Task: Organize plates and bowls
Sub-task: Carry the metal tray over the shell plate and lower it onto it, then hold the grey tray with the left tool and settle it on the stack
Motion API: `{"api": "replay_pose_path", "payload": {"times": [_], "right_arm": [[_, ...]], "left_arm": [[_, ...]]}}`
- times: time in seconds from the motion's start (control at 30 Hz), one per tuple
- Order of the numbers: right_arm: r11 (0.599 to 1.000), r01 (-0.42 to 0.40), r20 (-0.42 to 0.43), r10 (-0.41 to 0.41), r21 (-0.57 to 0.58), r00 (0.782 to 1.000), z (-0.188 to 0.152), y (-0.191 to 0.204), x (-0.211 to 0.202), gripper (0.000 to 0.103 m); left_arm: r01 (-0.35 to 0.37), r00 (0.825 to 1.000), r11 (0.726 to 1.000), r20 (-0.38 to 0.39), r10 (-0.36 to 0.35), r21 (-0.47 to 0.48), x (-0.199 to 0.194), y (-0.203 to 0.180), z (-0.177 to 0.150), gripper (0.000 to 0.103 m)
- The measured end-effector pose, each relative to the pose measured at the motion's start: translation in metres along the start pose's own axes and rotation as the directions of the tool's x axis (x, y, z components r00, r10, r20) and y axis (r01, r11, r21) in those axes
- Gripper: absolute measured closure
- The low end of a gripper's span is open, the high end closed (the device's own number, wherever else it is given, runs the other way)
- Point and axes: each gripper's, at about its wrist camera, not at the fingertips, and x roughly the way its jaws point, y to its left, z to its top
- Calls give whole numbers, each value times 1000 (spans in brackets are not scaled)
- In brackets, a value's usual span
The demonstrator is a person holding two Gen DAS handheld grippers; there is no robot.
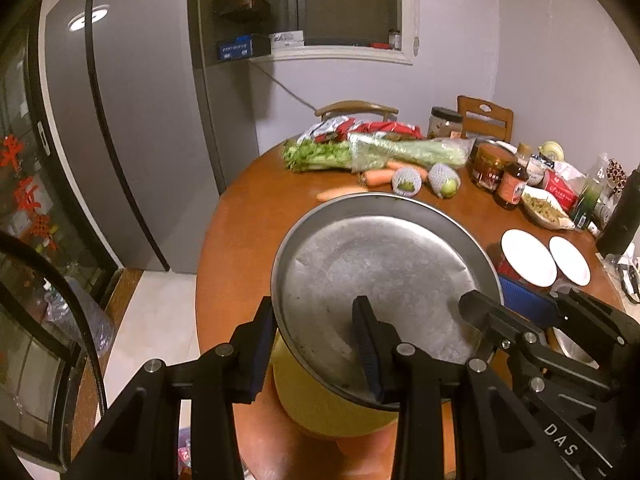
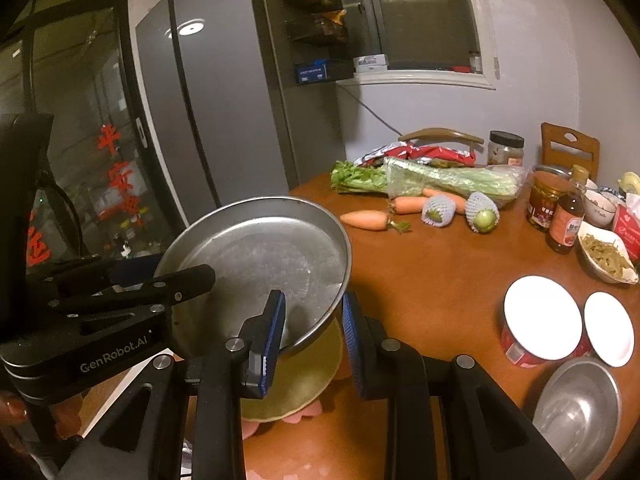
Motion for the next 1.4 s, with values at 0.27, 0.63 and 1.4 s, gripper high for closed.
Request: {"api": "replay_pose_path", "payload": {"times": [0.27, 0.63, 1.4], "right_arm": [[1000, -12, -49, 11, -10, 999, -27, 7, 7, 73], [1000, -13, -91, 12, -6, 996, -51, 3, 12, 72], [1000, -3, -138, 3, -4, 990, -59, -3, 36, 72]], "left_arm": [[1, 998, 1000, -63, -2, -14, 15, 3, -32, 65], [2, 995, 1000, -97, -2, -9, 25, -3, -53, 65], [9, 990, 1000, -143, -13, -30, 49, 2, -60, 65]]}}
